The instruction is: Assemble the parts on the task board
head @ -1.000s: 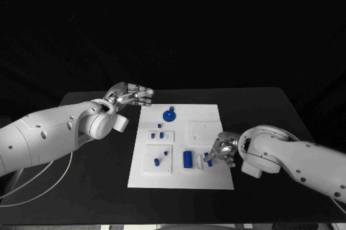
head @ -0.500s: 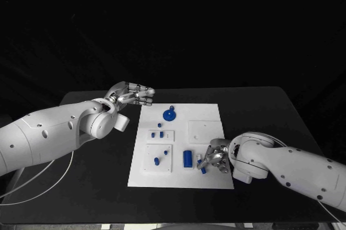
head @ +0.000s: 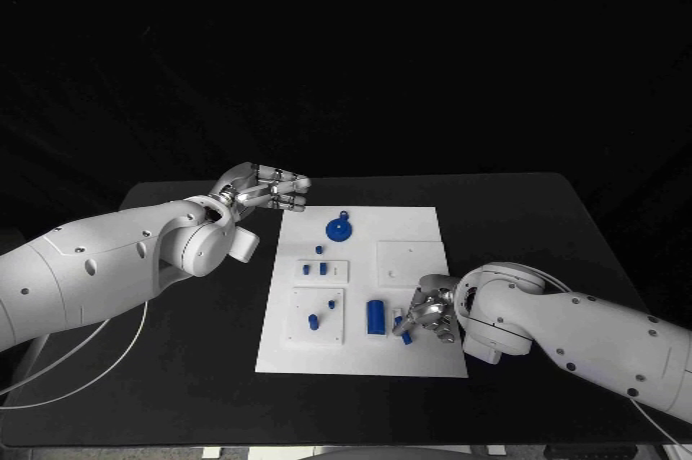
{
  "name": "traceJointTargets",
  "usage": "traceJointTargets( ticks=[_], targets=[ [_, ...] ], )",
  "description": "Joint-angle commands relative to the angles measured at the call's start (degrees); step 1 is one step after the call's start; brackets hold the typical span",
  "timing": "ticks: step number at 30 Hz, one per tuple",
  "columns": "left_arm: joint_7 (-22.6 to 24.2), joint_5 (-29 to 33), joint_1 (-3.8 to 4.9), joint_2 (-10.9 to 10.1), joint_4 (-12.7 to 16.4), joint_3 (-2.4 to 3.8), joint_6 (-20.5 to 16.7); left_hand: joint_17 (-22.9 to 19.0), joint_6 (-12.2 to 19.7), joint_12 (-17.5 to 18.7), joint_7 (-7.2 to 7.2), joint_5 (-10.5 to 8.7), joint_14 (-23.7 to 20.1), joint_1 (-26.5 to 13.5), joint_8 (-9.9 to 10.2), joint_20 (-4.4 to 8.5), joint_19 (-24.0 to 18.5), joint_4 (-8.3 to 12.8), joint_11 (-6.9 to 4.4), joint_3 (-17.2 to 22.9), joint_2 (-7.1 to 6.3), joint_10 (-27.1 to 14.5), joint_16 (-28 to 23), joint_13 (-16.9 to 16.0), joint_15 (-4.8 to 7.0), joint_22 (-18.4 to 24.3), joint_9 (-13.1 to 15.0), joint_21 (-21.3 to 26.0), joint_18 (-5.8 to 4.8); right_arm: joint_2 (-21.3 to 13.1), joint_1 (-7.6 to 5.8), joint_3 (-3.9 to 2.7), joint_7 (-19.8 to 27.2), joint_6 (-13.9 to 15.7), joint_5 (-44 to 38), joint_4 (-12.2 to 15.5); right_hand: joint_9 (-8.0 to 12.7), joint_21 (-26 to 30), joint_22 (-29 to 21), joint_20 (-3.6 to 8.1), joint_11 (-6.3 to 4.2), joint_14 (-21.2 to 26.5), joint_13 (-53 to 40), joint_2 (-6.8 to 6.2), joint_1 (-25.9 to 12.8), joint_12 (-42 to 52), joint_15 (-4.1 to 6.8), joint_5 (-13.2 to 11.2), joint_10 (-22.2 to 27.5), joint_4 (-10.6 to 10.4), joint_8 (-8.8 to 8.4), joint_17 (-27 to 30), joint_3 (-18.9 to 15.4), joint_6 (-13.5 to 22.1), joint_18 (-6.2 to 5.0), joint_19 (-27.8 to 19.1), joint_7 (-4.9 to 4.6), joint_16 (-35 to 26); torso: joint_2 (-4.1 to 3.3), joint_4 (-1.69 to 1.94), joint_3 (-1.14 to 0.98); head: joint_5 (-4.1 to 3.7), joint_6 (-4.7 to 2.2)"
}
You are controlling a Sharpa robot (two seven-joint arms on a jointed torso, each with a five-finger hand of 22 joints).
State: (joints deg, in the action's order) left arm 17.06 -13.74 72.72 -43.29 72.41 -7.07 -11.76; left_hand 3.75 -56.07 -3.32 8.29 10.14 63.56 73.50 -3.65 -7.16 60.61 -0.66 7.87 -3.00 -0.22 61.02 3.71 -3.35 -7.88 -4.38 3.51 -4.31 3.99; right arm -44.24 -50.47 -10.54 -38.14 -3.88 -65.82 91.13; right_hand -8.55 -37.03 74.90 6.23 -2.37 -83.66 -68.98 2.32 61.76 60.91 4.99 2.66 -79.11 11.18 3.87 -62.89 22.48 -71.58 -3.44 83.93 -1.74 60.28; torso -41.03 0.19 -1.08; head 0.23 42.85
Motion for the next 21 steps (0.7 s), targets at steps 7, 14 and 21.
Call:
traceJointTargets(
  ticks=[7,14,21],
  targets=[
    [0.16,-0.3,0.03,-0.06,0.14,0.02,1.0,0.01,0.39,-0.06,0.15,-0.07,0.32,-0.06,0.05,-0.1,0.13,-0.18,0.11,-0.26,0.57,-0.07,-0.21,-0.01,-0.06,-0.04,0.02,-0.26,0.7,0.1,0.2,0.18,0.08,1.08,-1.35,-0.02,0.14,0.18,2.89,0.51,-0.42,-0.01,0.07,0.35,-0.28,-0.08,0.47,0.43,0.1,-0.05,-0.2,0.08,0.55,-0.27,0.61,3.09,0.23,-0.22,0.0,0.02,-0.02,0.32,0.07],
    [0.09,-0.35,0.03,-0.11,0.16,0.01,1.08,0.01,0.37,-0.05,0.11,-0.06,0.3,-0.09,0.05,-0.11,0.13,-0.25,0.07,-0.26,0.57,-0.1,-0.21,0.0,-0.05,-0.04,0.03,-0.26,0.7,0.05,0.19,0.12,0.15,1.33,-1.47,0.06,0.2,0.14,2.85,0.52,-0.45,-0.01,0.07,0.29,-0.35,-0.08,0.49,0.45,0.1,-0.14,-0.2,0.14,0.65,-0.3,0.61,3.1,0.24,-0.27,0.04,-0.04,0.01,0.45,0.09],
    [0.03,-0.37,0.03,-0.16,0.15,0.01,1.15,0.01,0.37,-0.05,0.11,-0.06,0.3,-0.09,0.05,-0.11,0.13,-0.25,0.07,-0.26,0.57,-0.1,-0.21,0.0,-0.05,-0.04,0.03,-0.26,0.7,-0.05,0.19,-0.05,0.17,1.4,-1.46,0.13,0.22,0.07,2.84,0.54,-0.46,-0.01,0.07,0.28,-0.42,-0.08,0.51,0.47,0.09,-0.21,-0.2,0.16,0.69,-0.34,0.6,3.11,0.24,-0.28,0.02,-0.05,0.02,0.53,0.1]
  ],
)
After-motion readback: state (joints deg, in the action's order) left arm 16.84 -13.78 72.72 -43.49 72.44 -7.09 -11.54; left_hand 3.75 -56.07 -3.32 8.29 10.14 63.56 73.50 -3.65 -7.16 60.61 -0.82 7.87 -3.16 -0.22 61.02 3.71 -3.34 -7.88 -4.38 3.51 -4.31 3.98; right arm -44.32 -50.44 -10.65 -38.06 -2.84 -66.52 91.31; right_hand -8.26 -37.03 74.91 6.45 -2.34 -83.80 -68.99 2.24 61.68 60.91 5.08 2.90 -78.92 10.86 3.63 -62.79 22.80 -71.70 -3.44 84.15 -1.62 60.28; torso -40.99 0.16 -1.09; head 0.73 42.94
